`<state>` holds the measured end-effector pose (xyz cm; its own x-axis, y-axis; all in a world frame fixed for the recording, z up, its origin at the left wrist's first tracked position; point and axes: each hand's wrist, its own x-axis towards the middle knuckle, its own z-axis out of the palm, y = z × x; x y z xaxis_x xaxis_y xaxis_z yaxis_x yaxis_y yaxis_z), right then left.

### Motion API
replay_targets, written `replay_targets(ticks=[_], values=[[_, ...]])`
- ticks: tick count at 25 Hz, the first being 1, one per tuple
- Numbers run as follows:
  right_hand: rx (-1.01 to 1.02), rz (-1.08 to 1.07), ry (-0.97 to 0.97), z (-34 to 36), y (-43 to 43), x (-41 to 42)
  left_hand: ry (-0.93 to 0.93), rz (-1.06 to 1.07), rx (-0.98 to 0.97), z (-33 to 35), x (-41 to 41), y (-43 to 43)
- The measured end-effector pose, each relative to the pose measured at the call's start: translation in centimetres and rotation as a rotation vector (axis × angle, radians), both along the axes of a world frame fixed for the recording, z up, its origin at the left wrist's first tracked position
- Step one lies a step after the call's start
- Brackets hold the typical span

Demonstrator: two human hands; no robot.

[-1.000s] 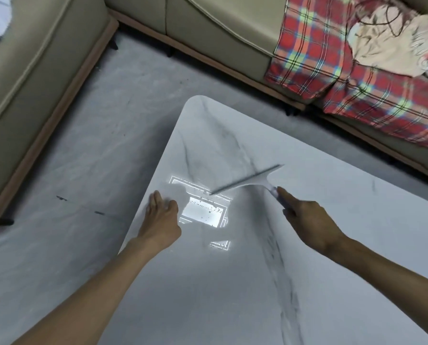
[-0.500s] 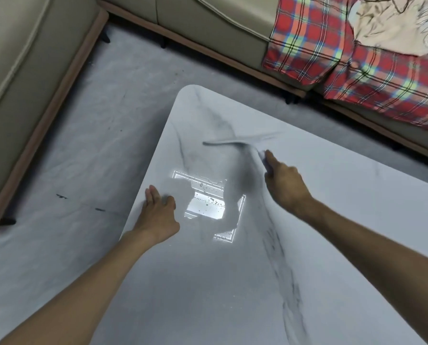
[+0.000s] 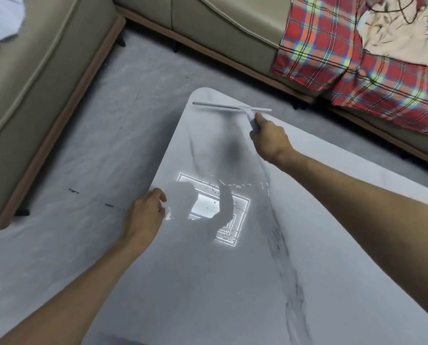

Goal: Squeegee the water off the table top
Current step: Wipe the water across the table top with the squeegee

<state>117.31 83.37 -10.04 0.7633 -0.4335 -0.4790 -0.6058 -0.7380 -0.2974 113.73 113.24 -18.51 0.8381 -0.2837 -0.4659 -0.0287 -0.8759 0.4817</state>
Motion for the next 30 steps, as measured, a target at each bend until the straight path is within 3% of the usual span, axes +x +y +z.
replay_targets(ticks=[4,11,18,23,27,30], values=[[-0.006,0.061,-0.015,-3.4,3.7,1.9,0.004,0.119,-0.052,-0.1,-1.0,2.7],[-0.034,0.358,0.044,-2.5,3.3,-14.8,-0.005,0.012,0.091,-0.3,-3.6,2.5],[-0.163,0.31,0.195,0.8,-3.4,-26.0,0.153,-0.018,0.127,0.3,-6.4,1.5],[-0.006,0.384,0.0,1.2,-0.5,-22.9,0.119,0.067,0.097,0.6,-8.2,1.7],[0.081,0.729,-0.029,-2.6,7.8,-18.8,0.036,0.339,0.054,0.6,-9.7,4.1],[0.082,0.891,-0.022,-4.8,12.5,-18.0,0.102,0.42,0.109,0.7,-11.3,5.7]])
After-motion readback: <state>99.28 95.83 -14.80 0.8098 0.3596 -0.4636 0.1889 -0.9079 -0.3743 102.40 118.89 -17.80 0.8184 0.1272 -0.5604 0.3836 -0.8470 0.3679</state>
